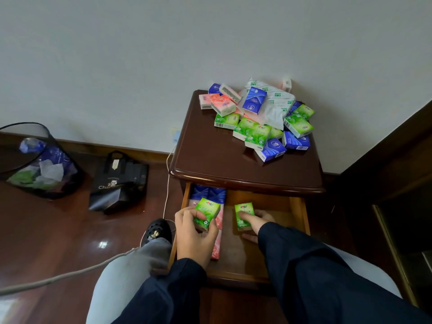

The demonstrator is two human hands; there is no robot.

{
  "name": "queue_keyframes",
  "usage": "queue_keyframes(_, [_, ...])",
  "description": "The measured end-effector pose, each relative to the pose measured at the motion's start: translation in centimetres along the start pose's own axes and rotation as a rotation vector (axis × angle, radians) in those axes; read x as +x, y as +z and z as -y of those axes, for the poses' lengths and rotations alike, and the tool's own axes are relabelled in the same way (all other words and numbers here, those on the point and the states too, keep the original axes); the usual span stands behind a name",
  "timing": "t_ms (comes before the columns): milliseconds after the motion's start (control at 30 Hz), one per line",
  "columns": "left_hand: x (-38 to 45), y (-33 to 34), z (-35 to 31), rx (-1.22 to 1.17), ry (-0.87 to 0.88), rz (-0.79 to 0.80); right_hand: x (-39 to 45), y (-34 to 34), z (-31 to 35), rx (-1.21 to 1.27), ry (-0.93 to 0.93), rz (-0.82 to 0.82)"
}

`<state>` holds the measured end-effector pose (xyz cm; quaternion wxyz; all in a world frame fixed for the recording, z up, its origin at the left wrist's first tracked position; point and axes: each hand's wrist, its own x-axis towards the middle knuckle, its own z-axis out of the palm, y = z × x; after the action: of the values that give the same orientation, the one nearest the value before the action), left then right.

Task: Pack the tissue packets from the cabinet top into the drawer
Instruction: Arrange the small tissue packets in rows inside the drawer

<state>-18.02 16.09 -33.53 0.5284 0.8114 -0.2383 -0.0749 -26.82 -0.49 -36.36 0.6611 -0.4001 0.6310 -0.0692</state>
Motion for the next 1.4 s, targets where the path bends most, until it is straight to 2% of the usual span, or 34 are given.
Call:
queue_keyframes(167, [-0.1, -0.1, -0.1, -0.010, -0.036, 0.043, -0.1, 1.4, 0.3, -0.021, -0.064, -0.039])
queue_keyframes(300, [-0.1, -0.1, -0.2, -0.012, -0.044, 0.051, 0.0, 1.8, 0.7, -0.073, -0.162, -0.172])
queue_keyframes(433, [-0.1, 0.0, -0.1, -0.032, -0.061, 0.045, 0.2, 1.1, 0.3, -0.458, -0.383, -0.406])
queue_keyframes(533, [-0.1, 0.0, -0.1, -0.047, -0.078, 0.054, -0.5, 1.0, 0.1, -0.629, -0.391, -0.485])
queue_keyframes(667, [0.0, -0.1, -0.2, -0.044, -0.089, 0.060, -0.8, 1.7, -0.5, -0.592, -0.433, -0.308])
queue_keyframes(867, [0.0, 0.0, 0.0, -0.023, -0.100, 0.049, 0.3, 1.9, -0.7, -0.593, -0.374, -0.310])
queue_keyframes(1100, [-0.2, -0.2, -0.3, -0.184, -0.157, 0.070, 1.4, 2.9, -0.8, -0.352, -0.336, -0.169])
queue_keyframes(1233, [-0.3, -0.1, -0.6, -0.264, -0.127, 0.063, -0.2, 2.9, -0.6, -0.400, -0.415, -0.325])
queue_keyframes(1267, [-0.3, -0.1, -0.7, -0.283, -0.121, 0.063, -1.0, 2.9, -0.4, -0.362, -0.425, -0.300])
queue_keyframes(1333, [-0.4, 0.0, -0.6, -0.322, -0.100, 0.073, -2.5, 3.2, -0.1, -0.226, -0.347, -0.047])
queue_keyframes(1400, [-0.5, 0.2, -0.3, -0.341, -0.081, 0.105, -3.9, 3.6, 0.0, -0.093, -0.174, 0.265])
